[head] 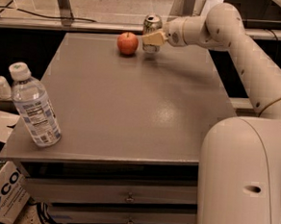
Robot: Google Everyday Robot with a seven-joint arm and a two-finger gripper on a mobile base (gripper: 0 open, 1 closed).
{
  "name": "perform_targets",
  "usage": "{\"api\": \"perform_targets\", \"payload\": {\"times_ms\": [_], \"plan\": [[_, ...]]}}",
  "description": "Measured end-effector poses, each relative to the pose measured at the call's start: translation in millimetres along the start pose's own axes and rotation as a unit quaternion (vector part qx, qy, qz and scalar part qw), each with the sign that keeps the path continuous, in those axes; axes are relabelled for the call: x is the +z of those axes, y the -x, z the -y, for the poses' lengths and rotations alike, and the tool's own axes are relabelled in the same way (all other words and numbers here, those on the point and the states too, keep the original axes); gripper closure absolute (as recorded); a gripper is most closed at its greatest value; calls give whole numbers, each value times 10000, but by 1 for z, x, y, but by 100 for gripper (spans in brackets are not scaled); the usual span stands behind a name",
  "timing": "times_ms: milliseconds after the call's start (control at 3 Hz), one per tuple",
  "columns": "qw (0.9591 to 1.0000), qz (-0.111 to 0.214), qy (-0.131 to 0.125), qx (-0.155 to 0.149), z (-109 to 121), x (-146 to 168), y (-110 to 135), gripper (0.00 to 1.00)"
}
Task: Move 7up can near apple
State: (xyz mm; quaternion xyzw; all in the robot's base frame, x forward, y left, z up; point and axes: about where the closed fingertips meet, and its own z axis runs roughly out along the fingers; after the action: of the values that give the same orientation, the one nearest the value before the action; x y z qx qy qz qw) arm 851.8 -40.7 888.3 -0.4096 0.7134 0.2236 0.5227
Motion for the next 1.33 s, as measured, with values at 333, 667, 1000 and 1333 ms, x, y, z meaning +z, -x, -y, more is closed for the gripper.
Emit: {"api": "perform_targets", "payload": {"times_ms": [333,667,1000,1333], "plan": [[9999,-55,113,75,-6,8,-8,100],[9995,-116,230,179,-11,13,-14,82],[9990,-171,323,268,-14,16,-19,58],[9986,-201,371,312,-16,16,-21,35]]}}
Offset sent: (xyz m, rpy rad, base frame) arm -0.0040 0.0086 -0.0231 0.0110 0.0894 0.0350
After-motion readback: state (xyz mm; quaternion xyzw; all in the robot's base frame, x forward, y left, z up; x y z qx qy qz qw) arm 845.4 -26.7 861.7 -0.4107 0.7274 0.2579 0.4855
